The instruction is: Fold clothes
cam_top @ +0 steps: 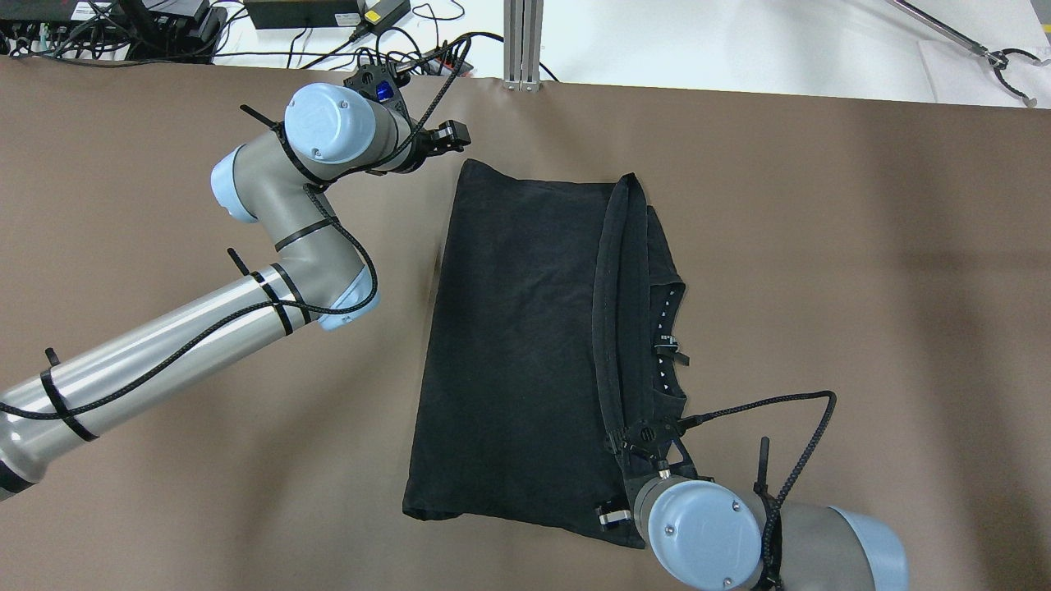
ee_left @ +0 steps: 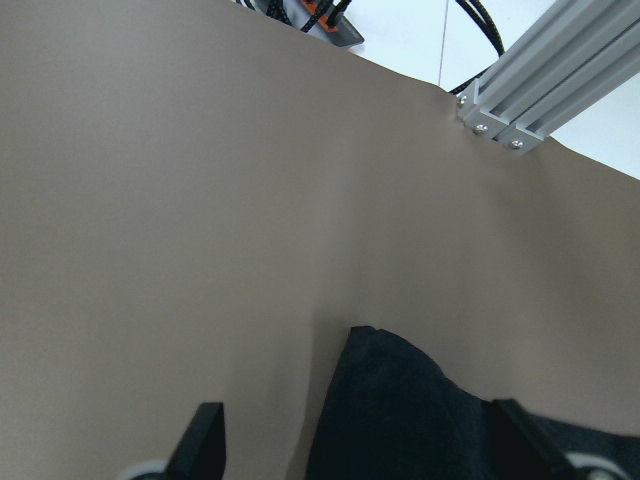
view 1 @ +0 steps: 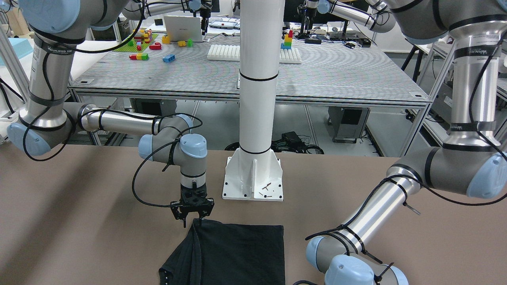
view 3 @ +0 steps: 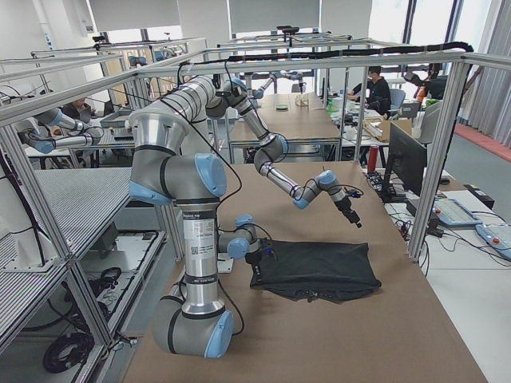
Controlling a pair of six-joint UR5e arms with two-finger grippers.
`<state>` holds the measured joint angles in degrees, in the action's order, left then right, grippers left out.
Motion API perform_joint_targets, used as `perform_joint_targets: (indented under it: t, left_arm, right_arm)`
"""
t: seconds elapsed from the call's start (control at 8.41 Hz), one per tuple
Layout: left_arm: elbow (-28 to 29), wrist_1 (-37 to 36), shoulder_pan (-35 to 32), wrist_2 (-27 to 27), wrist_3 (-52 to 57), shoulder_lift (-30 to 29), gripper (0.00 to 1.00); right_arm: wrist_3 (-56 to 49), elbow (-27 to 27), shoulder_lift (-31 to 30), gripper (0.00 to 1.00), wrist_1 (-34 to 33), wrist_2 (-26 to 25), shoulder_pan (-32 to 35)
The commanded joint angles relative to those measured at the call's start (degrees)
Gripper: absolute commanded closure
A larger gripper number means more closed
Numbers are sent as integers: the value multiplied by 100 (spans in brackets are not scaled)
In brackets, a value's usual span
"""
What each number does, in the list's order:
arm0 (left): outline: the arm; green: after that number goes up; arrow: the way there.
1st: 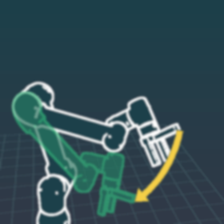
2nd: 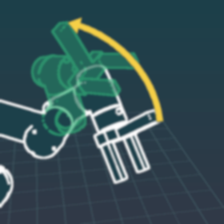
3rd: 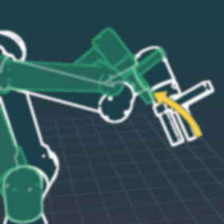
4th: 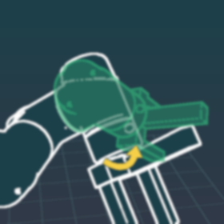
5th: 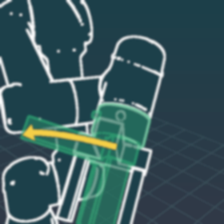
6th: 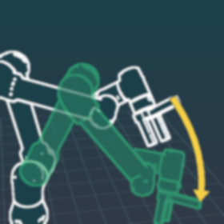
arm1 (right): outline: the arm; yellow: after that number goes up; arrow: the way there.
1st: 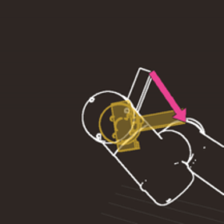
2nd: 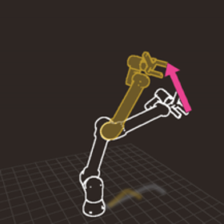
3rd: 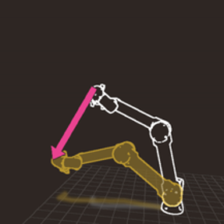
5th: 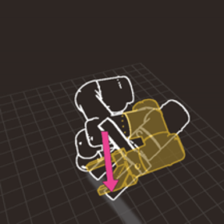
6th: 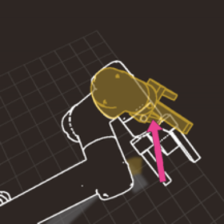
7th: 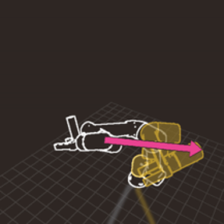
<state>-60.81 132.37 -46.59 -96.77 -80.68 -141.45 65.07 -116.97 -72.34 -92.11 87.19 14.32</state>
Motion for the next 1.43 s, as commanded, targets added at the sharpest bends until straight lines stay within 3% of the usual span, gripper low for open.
perform_joint_targets:
  t: [0.0,0.83,1.31]
  left_arm:
    - [-10,0,-8,0,0,4,6]
    - [-28,0,-8,0,-18,56,6]
    - [-115,9,0,0,-18,153,6]
  right_arm:
    - [-143,497,534,5,-17,9,412]
    - [-469,1220,704,5,184,-35,554]
    - [-1223,1194,572,5,387,18,843]
